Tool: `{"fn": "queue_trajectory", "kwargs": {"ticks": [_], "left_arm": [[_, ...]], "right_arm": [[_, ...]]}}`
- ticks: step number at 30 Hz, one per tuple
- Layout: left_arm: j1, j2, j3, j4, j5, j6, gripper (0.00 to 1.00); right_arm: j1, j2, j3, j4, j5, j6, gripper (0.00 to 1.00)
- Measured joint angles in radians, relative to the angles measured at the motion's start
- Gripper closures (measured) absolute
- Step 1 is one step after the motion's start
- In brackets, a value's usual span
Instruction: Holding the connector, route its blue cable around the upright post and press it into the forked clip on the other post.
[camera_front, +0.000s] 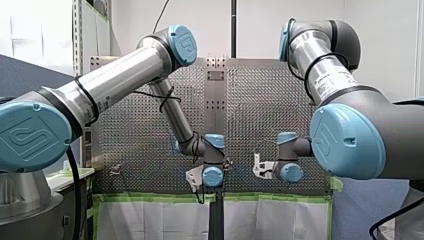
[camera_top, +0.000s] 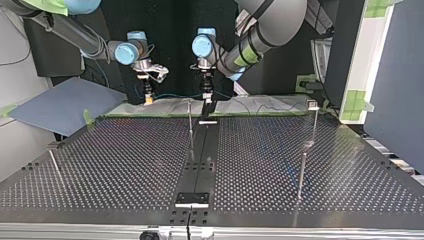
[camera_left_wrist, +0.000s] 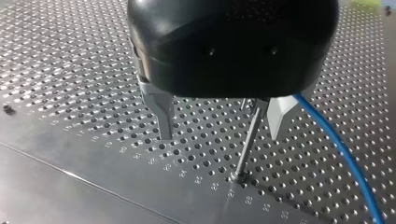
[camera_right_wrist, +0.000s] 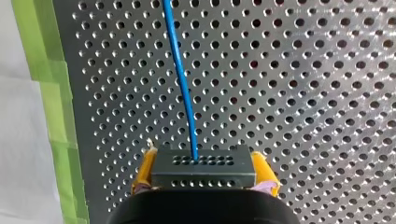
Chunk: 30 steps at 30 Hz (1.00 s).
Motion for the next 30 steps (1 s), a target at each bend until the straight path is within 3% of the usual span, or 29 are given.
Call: {"fn": "queue_trajectory", "kwargs": {"ticks": [7,13,30], "left_arm": [[0.007,-0.001,0.010,-0.018,0.047,0.061,0.00],[0.012,-0.002,0.022,-0.021,0.077,0.068,0.00],[0.031,-0.057,0.070,-0.072,0.069,0.051,0.00]], "right_arm": [[-0.004,0.001,-0.009,0.031,0.000,-0.014,0.98],[0.000,0.001,-0.009,0.038,-0.001,-0.025,0.98],[0.005,0.001,-0.010,0.030,-0.020,-0.036,0.98]]}}
